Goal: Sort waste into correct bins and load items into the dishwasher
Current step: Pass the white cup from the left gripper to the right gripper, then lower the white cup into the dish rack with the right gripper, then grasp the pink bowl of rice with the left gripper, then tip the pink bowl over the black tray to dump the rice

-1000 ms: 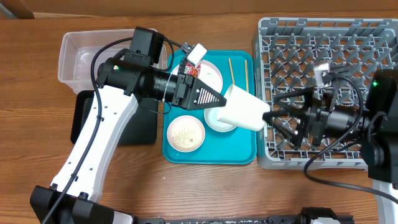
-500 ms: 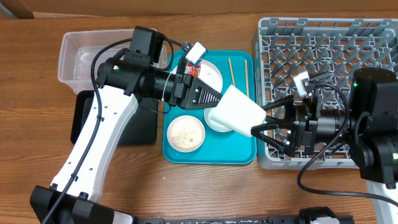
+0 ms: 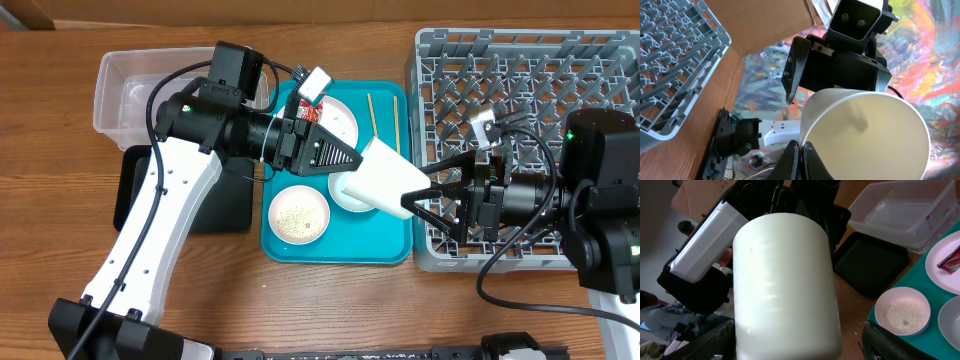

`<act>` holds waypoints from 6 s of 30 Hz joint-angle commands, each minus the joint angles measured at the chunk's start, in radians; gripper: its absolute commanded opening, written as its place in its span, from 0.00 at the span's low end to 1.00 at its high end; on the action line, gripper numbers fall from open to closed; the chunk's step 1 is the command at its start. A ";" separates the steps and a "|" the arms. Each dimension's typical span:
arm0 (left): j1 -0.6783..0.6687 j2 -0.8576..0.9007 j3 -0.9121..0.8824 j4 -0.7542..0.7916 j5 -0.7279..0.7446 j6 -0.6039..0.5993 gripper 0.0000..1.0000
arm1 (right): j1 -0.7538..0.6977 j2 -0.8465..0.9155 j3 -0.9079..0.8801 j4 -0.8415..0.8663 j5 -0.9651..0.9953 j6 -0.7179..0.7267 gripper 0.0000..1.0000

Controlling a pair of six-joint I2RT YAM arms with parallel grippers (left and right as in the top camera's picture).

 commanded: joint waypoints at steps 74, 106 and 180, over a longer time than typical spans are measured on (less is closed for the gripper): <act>-0.077 0.006 0.011 -0.297 -1.019 -0.079 0.63 | -0.101 0.210 0.193 -0.387 0.869 0.248 0.87; -0.452 0.159 -0.509 0.299 -1.700 -0.420 0.20 | -0.101 0.097 0.266 -0.371 0.869 0.248 0.86; 0.662 0.196 -0.444 -0.217 -0.148 0.573 0.04 | -0.101 0.097 0.266 -0.388 0.870 0.248 0.86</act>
